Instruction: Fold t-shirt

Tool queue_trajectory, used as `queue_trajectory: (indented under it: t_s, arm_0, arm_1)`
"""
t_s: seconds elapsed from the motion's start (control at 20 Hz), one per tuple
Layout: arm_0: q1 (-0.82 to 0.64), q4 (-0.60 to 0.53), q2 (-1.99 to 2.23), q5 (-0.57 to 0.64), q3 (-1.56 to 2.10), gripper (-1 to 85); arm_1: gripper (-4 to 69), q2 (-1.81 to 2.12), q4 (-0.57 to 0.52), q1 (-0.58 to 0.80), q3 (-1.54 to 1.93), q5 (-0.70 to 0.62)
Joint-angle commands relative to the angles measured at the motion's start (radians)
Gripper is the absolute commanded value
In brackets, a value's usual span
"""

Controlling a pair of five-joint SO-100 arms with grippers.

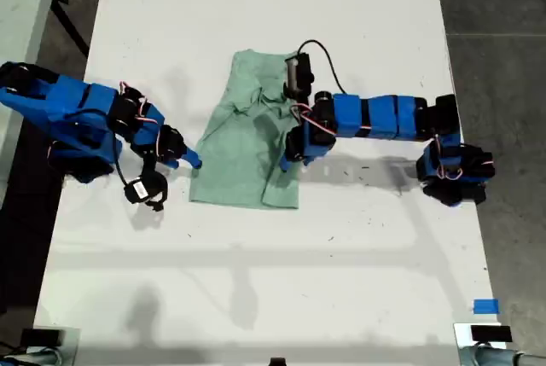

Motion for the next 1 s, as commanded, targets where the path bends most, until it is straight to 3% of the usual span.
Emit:
queue_trajectory:
  t_s: [0.0, 0.25, 0.35, 0.55, 0.65, 0.95]
  arm_0:
    - [0.011, -0.08, -0.071, -0.014, -0.077, 23.6]
    - [0.055, -0.233, -0.377, -0.044, -0.135, 20.8]
    - [0.067, -0.244, -0.468, -0.069, -0.163, 0.0]
    - [0.074, -0.219, -0.483, -0.089, -0.176, 0.0]
    - [0.064, -0.147, -0.463, -0.089, -0.209, 0.0]
    - [0.054, 0.221, -0.428, -0.035, -0.515, 0.0]
  arm_1:
    - [21.3, 0.092, -0.011, -0.011, -0.005, 0.009]
    - [21.1, 0.104, -0.005, -0.014, -0.005, 0.014]
    - [21.1, 0.118, 0.005, -0.017, -0.003, 0.017]
    - [21.1, 0.195, 0.006, -0.011, 0.069, 0.026]
    - [21.1, 0.225, 0.0, -0.006, 0.107, 0.026]
    - [21.0, 0.287, -0.003, 0.003, 0.192, 0.037]
